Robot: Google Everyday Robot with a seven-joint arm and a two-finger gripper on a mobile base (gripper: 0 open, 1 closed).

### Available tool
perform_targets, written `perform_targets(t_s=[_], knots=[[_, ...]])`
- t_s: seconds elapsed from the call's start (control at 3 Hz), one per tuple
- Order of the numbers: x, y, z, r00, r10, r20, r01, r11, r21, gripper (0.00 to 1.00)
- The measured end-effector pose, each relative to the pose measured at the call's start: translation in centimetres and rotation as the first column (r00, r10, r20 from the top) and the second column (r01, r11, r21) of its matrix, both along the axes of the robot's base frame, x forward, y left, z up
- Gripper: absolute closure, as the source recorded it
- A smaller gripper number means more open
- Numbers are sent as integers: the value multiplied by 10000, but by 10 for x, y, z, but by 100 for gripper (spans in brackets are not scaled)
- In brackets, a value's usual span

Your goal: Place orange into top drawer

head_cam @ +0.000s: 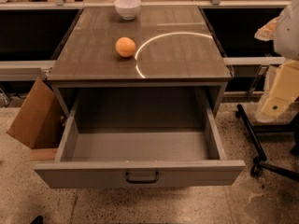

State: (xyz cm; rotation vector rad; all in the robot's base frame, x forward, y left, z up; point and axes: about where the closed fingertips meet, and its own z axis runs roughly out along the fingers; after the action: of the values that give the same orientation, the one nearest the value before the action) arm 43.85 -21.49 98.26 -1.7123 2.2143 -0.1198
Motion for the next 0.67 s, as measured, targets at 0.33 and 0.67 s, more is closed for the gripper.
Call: perform_targets(t_s=[0.33,0.67], knots=[[0,0,0,10000,-1,3,1,10000,3,0],[7,2,2,9996,-78,275,68,9993,365,0]])
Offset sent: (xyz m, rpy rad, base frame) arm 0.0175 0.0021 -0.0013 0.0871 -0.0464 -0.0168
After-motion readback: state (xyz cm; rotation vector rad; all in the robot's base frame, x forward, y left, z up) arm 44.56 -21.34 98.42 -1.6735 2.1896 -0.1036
